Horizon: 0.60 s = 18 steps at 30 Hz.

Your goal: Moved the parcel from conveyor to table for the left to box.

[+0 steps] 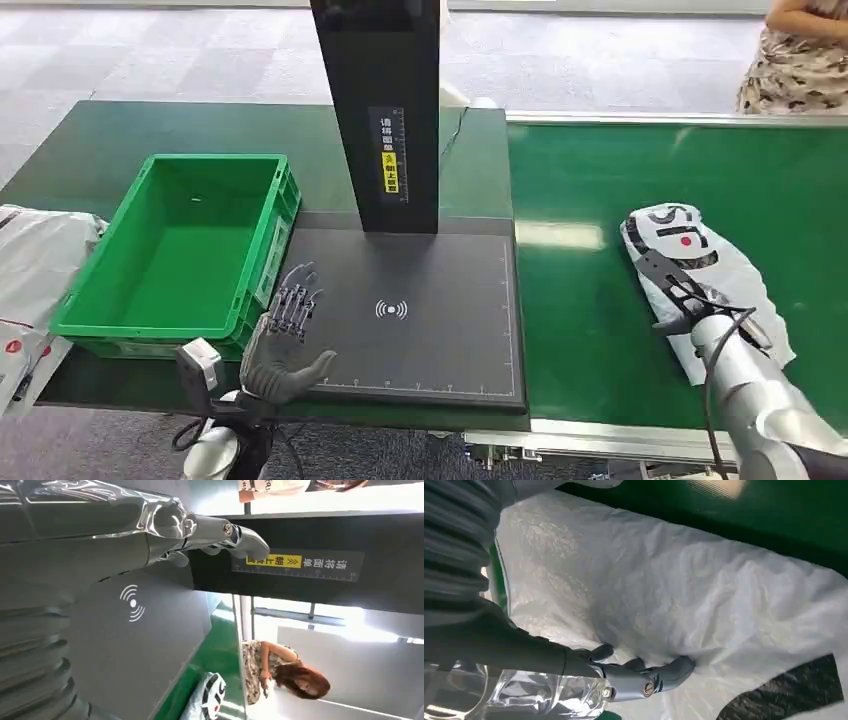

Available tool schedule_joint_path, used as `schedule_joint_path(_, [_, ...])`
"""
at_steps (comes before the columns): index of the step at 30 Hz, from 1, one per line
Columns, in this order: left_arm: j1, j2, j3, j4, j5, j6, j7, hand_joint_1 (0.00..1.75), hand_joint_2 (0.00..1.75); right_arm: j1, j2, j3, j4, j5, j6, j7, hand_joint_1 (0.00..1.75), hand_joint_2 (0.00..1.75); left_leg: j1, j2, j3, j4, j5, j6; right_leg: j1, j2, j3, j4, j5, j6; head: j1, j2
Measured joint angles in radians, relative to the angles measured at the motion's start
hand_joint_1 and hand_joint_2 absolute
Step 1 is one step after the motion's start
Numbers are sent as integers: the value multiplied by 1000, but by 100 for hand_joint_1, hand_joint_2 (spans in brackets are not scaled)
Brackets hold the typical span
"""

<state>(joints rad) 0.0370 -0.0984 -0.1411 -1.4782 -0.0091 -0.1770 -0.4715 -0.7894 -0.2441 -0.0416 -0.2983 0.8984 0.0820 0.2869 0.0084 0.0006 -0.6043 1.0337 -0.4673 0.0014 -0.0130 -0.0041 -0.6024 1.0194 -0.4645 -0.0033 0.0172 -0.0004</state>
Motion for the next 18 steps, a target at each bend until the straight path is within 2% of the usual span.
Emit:
schedule_joint_path(12, [15,10,-5,11,8,17,11,0,175,15,-14,0,0,3,-9,8,175,175,0,-1,0,0,0,0,0,-1,1,0,0,0,0,0])
schedule_joint_path(18, [46,13,-5,11,6,20,-7,0,175,30,-22,0,-5,-1,-8,-26,175,175,0,-1,0,0,0,0,0,-1,0,0,0,0,0,0])
